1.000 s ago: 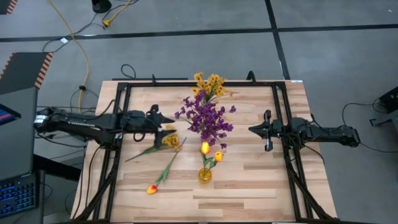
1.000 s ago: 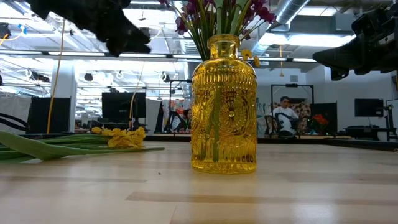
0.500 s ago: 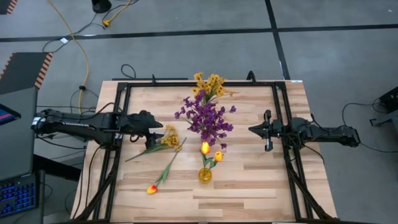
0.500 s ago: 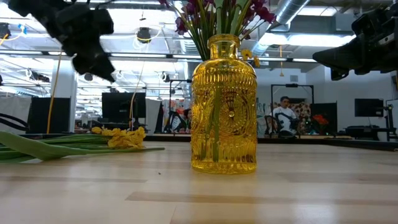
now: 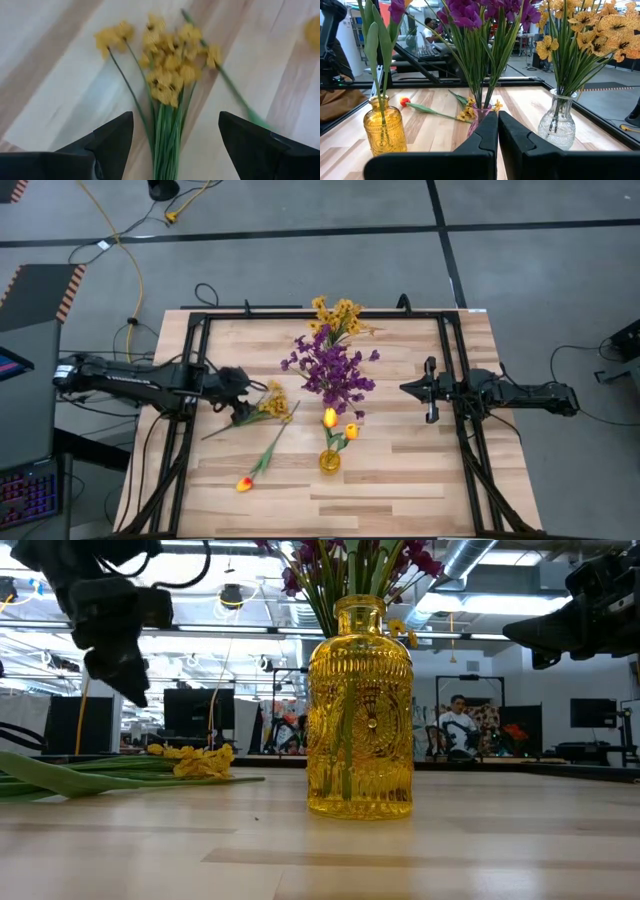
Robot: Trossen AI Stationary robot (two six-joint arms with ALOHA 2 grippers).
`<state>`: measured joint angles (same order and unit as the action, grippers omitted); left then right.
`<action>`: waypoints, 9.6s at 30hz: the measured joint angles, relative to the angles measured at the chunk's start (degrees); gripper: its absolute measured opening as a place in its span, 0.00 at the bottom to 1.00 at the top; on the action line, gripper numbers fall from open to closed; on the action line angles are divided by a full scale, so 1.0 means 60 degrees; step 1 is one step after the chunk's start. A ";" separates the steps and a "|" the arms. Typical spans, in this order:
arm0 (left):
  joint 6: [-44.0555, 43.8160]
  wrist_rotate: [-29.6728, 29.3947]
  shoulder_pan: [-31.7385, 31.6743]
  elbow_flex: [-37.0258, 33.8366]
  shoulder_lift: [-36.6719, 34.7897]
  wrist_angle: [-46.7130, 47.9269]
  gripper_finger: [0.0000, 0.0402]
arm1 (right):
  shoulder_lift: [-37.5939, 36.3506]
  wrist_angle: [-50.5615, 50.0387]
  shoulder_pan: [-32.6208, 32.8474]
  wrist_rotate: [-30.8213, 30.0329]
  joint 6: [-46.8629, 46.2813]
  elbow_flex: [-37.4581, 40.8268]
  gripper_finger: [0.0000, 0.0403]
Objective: Sort flowers into vase by color
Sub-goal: Put the yellow flowers into the transparent vase
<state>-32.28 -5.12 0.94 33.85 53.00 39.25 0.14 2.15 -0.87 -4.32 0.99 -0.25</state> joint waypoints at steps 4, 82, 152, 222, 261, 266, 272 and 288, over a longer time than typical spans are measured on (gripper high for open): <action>0.0166 0.0054 0.0330 0.0000 0.0844 -0.0052 0.70 | 0.0000 0.0003 -0.0002 0.0000 -0.0002 -0.0001 0.11; -0.0196 -0.0947 -0.0373 -0.0004 0.4295 -0.3308 0.01 | 0.0004 0.0001 -0.0002 0.0000 0.0001 -0.0001 0.11; 0.4588 0.3077 -0.4695 0.0248 0.6477 -2.1494 0.00 | 0.0004 0.0000 0.0001 0.0007 0.0001 0.0000 0.11; 0.4931 0.3976 -0.4727 0.1931 0.8199 -2.0773 0.02 | 0.0001 0.0000 0.0001 0.0000 0.0001 -0.0003 0.11; 0.5383 0.4379 -0.4716 0.3406 0.8207 -1.7377 0.03 | 0.0001 0.0001 0.0001 0.0000 -0.0001 -0.0001 0.11; 0.5402 0.4265 -0.4716 0.3406 0.8207 -1.6922 0.03 | 0.0001 0.0003 0.0001 0.0000 0.0000 -0.0003 0.11; 0.5422 0.4225 -0.4716 0.3406 0.8207 -1.6546 0.03 | 0.0002 0.0004 0.0000 0.0000 -0.0001 0.0000 0.11; 0.5484 0.4211 -0.4716 0.3406 0.8207 -1.5439 0.03 | 0.0004 0.0000 0.0001 0.0000 0.0001 0.0000 0.11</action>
<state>0.62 20.14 -27.35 54.28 102.24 -53.38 0.16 2.15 -0.86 -4.32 0.99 -0.25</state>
